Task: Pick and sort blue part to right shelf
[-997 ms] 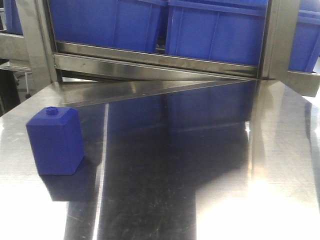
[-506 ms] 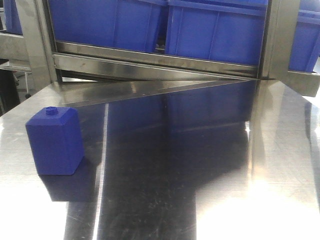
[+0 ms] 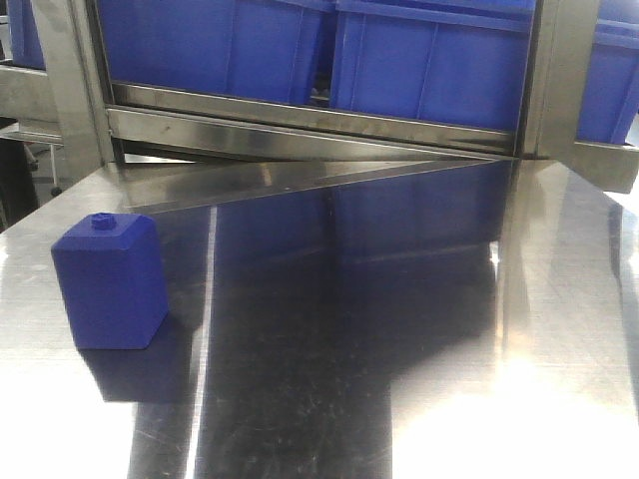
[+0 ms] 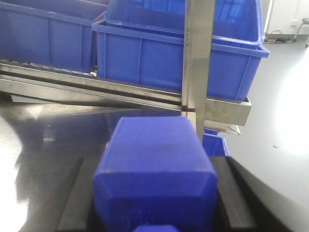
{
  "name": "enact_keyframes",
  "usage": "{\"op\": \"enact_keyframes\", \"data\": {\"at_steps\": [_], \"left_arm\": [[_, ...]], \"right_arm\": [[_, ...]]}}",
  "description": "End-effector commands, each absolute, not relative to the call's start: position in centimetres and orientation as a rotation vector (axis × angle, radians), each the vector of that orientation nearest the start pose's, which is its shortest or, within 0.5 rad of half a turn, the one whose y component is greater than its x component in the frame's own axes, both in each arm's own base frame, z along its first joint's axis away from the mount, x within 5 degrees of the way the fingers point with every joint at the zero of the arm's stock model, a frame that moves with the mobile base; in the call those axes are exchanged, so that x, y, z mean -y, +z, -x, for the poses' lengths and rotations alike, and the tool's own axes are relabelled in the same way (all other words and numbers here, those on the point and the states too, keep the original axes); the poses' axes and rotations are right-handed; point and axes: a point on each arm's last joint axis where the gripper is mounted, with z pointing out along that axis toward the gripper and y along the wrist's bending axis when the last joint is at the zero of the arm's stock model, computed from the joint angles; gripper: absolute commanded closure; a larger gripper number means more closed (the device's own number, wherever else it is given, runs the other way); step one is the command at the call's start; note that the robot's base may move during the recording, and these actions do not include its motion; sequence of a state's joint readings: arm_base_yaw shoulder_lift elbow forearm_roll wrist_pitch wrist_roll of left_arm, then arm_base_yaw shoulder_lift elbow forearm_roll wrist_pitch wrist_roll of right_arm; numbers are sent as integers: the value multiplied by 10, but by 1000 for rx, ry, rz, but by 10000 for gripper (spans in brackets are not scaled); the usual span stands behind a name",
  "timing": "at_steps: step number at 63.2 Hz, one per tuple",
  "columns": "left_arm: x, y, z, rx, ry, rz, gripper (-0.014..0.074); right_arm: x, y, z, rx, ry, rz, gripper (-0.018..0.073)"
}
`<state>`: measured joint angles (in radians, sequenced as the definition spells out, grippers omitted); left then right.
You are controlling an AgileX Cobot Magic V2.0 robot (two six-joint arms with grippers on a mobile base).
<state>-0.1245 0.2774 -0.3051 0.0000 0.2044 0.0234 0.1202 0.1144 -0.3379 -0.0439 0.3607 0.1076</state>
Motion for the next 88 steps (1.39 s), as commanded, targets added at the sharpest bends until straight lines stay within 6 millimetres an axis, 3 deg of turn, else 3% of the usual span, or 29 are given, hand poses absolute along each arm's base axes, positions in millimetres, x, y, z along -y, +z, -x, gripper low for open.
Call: {"op": "enact_keyframes", "data": {"at_steps": [1, 11, 16, 31, 38, 50, 75, 88], "left_arm": [[13, 297, -87, -1625, -94, -143, 472], [23, 303, -106, -1706, -131, -208, 461], [29, 307, -115, -1733, -157, -246, 413], [51, 315, -151, -1821, -206, -329, 34], [61, 317, -171, -1874, -225, -333, -54], [77, 320, -197, -2040, -247, -363, -55], [108, 324, -249, -2560, -356, 42, -55], [124, 321, -268, -2750, -297, 91, -55]], "right_arm": [[-4, 303, -46, -1513, 113, 40, 112], [-4, 303, -46, -1513, 113, 40, 112], [-4, 303, -46, -1513, 113, 40, 112], [-4, 303, -46, -1513, 113, 40, 112], [-4, 303, -46, -1513, 113, 40, 112], [-4, 303, -46, -1513, 113, 40, 112], [-4, 303, -46, -1513, 113, 40, 112], [-4, 303, -46, -1513, 113, 40, 112]]}}
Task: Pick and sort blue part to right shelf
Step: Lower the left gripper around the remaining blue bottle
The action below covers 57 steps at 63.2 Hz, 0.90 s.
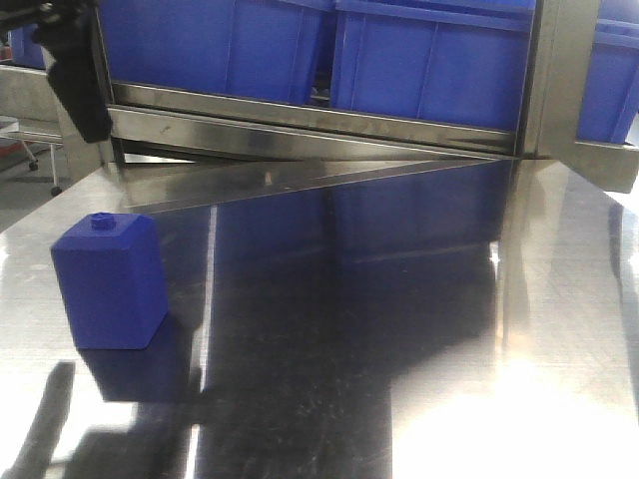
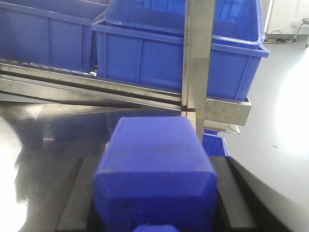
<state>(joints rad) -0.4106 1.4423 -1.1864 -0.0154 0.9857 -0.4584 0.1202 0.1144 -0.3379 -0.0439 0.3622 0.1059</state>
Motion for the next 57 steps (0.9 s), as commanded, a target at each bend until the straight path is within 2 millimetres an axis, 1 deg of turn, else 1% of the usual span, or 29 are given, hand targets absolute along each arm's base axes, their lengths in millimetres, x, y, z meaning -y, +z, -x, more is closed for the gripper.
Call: {"op": "enact_keyframes", "data": {"at_steps": [1, 14, 24, 34, 44, 50, 57], "left_arm": [[126, 321, -270, -2766, -289, 87, -55], [147, 312, -278, -2871, -240, 18, -55], [154, 306, -281, -2901, -233, 71, -55], [162, 299, -279, -2935, -212, 37, -55], [172, 299, -274, -2938, -217, -13, -55], [174, 298, -272, -2943, -219, -24, -55], [174, 293, -273, -2978, -183, -26, -55]], "right_arm": [[-4, 303, -46, -1513, 113, 40, 112], [-4, 303, -46, -1513, 113, 40, 112], [-4, 303, -46, -1513, 113, 40, 112], [-4, 303, -46, -1513, 113, 40, 112], [-4, 303, -46, -1514, 112, 40, 112], [-4, 303, -46, -1514, 112, 40, 112], [-4, 303, -46, -1514, 112, 40, 112]]}}
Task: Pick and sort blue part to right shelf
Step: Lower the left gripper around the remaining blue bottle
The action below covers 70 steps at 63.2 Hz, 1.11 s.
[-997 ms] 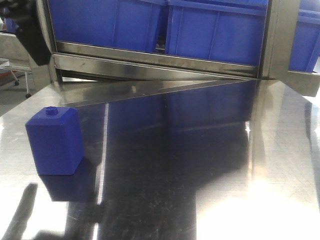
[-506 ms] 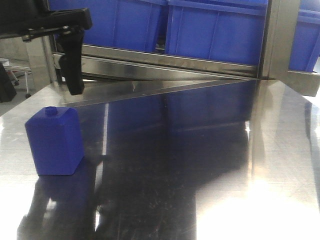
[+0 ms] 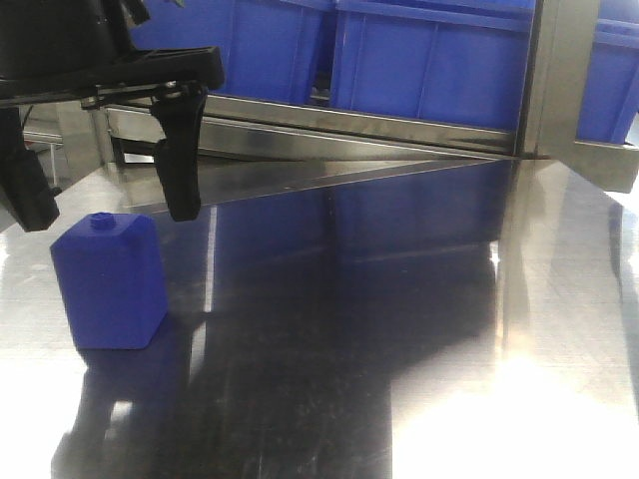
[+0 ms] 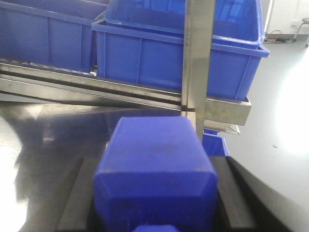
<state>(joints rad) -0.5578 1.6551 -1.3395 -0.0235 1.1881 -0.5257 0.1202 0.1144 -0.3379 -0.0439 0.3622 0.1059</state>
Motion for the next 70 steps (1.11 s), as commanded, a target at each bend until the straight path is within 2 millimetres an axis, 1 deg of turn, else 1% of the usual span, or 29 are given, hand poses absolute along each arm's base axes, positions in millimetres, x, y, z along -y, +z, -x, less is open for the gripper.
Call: {"op": "enact_keyframes", "data": {"at_steps": [1, 22, 34, 44, 70], "left_arm": [[174, 291, -274, -2985, -174, -27, -55], [179, 265, -282, -3075, -93, -28, -55], [178, 264, -281, -3082, -75, -35, -52], [180, 258, -284, -3038, -118, -32, -52], [180, 258, -283, -3052, -116, -29, -52]], "right_arm": [[-4, 303, -46, -1514, 112, 40, 112], [-4, 303, -46, -1514, 112, 40, 112], [-4, 303, -46, -1514, 112, 40, 112], [-4, 303, -46, -1514, 112, 40, 112], [-4, 303, -46, -1514, 112, 40, 112]]}}
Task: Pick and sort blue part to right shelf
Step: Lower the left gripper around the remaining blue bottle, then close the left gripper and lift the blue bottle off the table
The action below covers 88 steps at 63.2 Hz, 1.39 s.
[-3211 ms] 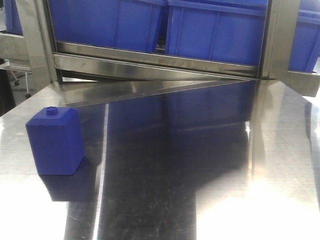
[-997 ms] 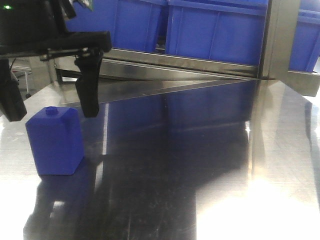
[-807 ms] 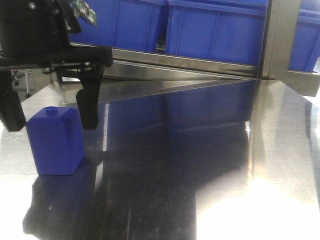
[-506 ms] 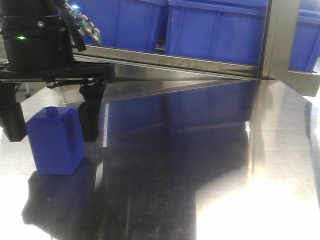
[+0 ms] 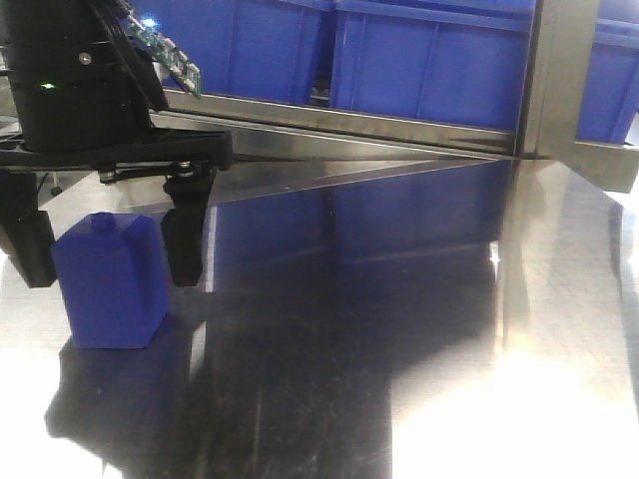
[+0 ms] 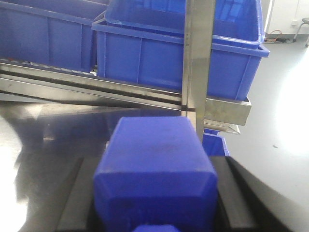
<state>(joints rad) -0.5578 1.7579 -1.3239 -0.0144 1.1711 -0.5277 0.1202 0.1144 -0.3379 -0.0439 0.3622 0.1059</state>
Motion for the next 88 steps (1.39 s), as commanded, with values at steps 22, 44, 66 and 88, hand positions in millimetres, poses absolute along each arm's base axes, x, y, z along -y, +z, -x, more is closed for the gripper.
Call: {"op": "enact_keyframes", "data": {"at_steps": [22, 44, 66, 88], "left_arm": [[176, 249, -279, -3081, -57, -40, -52], [178, 249, -281, -3054, -99, -33, 18], [180, 249, -281, -3062, -122, -23, 156], [180, 249, -280, -3071, -127, -19, 244]], "right_arm": [[-4, 303, -46, -1514, 112, 40, 112], [-4, 303, -46, -1514, 112, 40, 112], [-4, 303, -46, -1514, 112, 40, 112], [-4, 303, -46, -1514, 112, 40, 112]]}}
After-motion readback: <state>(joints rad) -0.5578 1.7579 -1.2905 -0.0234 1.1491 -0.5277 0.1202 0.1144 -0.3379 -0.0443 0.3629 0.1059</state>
